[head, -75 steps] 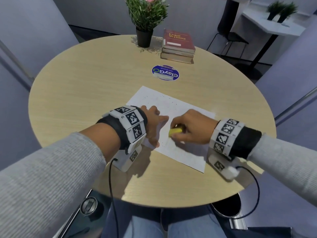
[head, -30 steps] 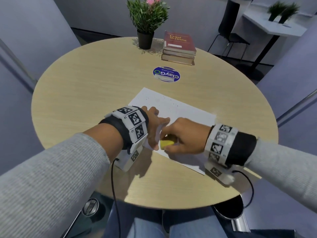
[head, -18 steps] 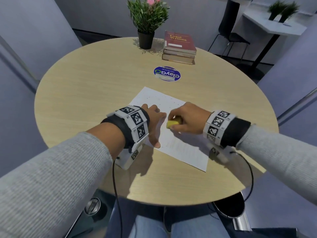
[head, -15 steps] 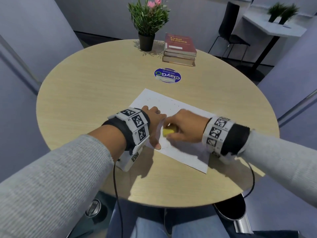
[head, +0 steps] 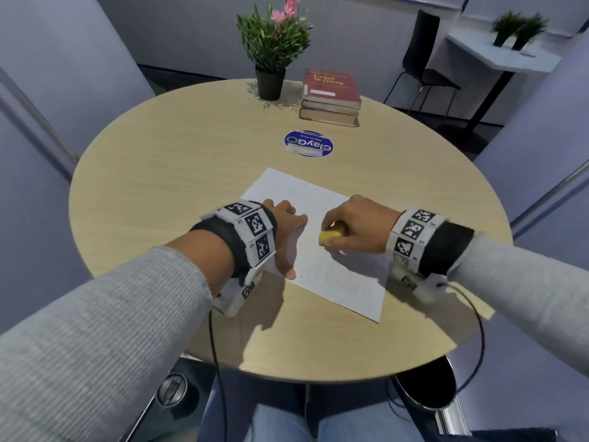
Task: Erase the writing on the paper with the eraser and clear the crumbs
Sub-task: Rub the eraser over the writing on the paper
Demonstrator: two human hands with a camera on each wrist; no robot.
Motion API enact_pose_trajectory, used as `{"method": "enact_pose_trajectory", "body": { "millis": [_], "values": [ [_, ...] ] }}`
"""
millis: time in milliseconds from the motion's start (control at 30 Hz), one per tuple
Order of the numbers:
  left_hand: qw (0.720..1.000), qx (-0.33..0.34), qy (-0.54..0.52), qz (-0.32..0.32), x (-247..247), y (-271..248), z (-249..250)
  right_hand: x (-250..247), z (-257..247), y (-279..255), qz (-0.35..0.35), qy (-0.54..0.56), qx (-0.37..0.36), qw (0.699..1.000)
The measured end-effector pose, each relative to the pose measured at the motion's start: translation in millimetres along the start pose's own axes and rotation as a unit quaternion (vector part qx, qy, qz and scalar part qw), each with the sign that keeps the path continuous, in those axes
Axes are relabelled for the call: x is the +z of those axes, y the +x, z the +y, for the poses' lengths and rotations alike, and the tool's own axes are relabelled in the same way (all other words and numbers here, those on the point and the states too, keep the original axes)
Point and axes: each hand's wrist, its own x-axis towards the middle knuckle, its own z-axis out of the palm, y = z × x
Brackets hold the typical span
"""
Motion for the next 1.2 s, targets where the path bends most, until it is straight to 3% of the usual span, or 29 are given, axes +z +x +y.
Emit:
{"method": "enact_pose_trajectory", "body": {
  "millis": [67,167,367,567,700,833,1000,1200],
  "values": [
    [1.0,-0.004,-0.002,-0.006,-2,-1,1,5,-1,-4,0.002,-0.001,-0.008,1.0],
    [1.0,-0.01,-0.007,-0.009,-3,2,1,18,-28,-21,-0.049,0.019,-0.087,0.995],
    [0.999,-0.02,-0.012,-0.024,-7,-6,4,6,11,-6,0.009,-0.018,0.03,0.999],
    [1.0,-0.015,-0.018,-0.008,-12,-9,8,14,10,-8,0.015,-0.025,0.033,0.999],
    [0.998,-0.013,0.005,-0.061,-19,-8,17,16,10,-8,0.02,-0.034,0.017,0.999],
    [0.998,0.005,-0.001,-0.055,-14,1,11,13,0,-11,0.018,-0.04,0.032,0.999],
    [0.998,0.029,0.016,-0.06,-14,6,10,19,-40,-25,-0.044,-0.042,-0.064,0.996],
    [0.998,0.034,0.006,-0.057,-13,6,7,3,-25,-13,-0.008,-0.039,-0.024,0.999]
  ]
}}
